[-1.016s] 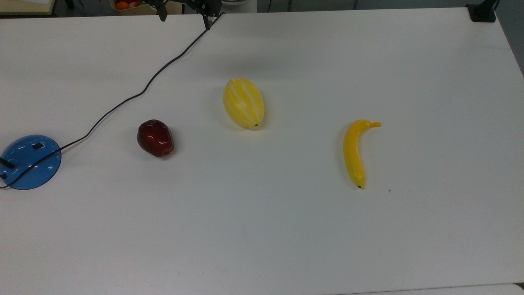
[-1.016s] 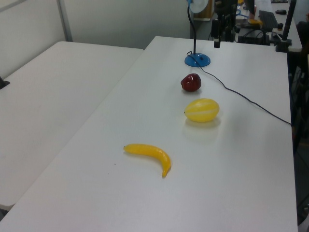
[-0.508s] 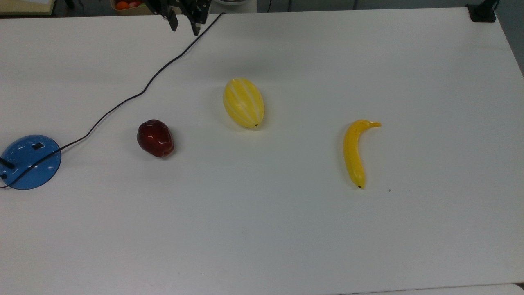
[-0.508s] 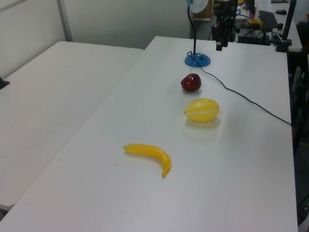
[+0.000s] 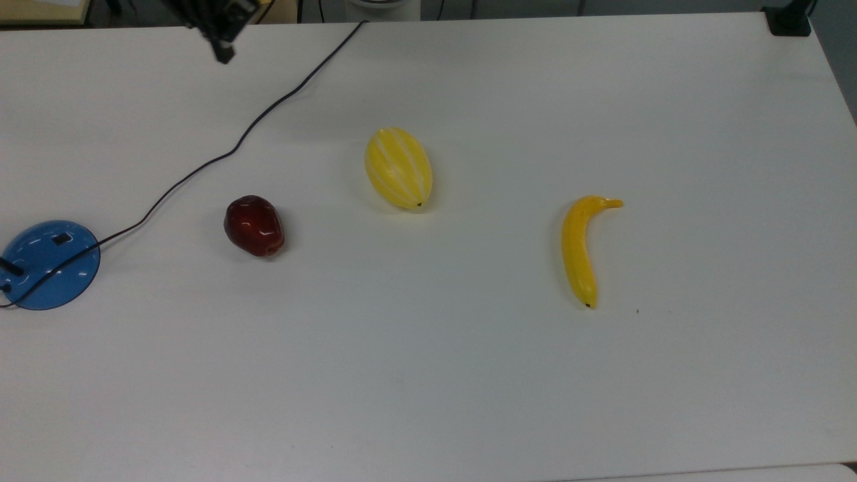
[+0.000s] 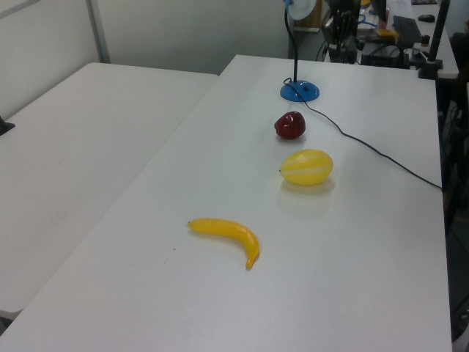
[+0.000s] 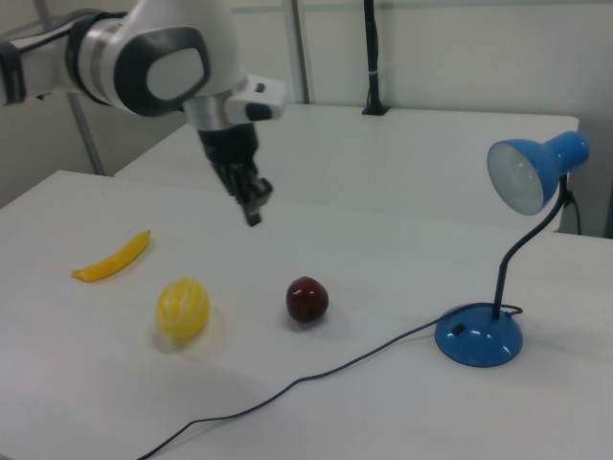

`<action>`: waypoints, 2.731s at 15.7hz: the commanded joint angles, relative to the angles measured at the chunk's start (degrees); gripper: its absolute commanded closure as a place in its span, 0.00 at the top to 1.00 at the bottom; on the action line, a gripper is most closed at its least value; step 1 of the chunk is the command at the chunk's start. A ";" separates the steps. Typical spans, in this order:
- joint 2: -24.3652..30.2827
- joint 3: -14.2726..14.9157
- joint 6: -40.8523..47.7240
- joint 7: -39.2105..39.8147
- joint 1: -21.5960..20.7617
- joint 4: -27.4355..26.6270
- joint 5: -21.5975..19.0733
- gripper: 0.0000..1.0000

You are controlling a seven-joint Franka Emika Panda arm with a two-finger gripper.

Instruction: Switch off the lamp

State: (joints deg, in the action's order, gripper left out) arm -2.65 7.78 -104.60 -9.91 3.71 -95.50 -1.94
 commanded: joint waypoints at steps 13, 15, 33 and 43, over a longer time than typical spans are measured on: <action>-18.61 3.47 -34.16 -7.84 8.24 0.49 -0.61 0.00; -20.72 4.17 -38.11 -7.84 8.33 0.57 -0.87 0.00; -33.30 5.67 -47.01 -7.40 12.02 7.87 -0.43 0.00; -35.67 5.67 -47.01 -7.14 11.67 9.27 -0.26 0.00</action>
State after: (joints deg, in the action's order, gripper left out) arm -37.04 12.89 -150.62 -17.21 16.02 -87.82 -1.96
